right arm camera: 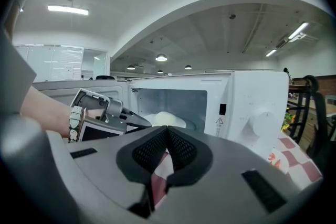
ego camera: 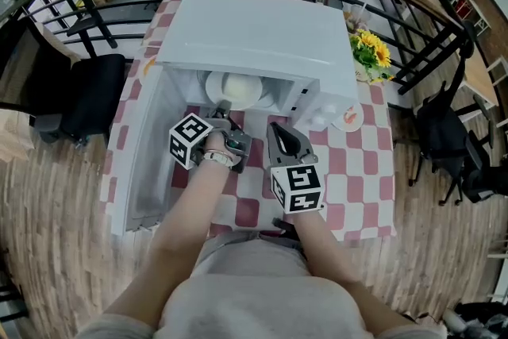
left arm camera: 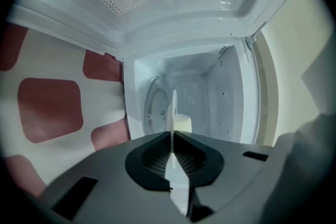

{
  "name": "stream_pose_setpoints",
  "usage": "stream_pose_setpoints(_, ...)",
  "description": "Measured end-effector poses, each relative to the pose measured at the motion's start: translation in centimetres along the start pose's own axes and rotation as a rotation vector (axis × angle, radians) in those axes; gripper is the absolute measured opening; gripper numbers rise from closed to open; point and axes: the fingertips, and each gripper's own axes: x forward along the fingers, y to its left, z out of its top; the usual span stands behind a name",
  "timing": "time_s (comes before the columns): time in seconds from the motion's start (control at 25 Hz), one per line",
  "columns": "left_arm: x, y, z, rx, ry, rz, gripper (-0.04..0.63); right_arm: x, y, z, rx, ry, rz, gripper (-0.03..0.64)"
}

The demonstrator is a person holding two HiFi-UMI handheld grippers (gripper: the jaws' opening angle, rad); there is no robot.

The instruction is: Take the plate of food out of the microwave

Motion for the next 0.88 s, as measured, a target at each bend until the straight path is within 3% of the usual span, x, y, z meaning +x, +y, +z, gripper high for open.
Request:
stream_pose_setpoints(0.4, -2.5, -1.8, -1.5, 0.030, 0.009, -0.067, 0.017, -1.4, 0.5, 1.9, 0.029, -0.082, 0.001, 0.021)
stream_pose_setpoints(0.88, -6.4, -2.4, -3.1, 0.008, 0.004, -0.104, 0.017, -3.3, 1.5, 3.5, 0.010, -0.129, 0.022, 0.021)
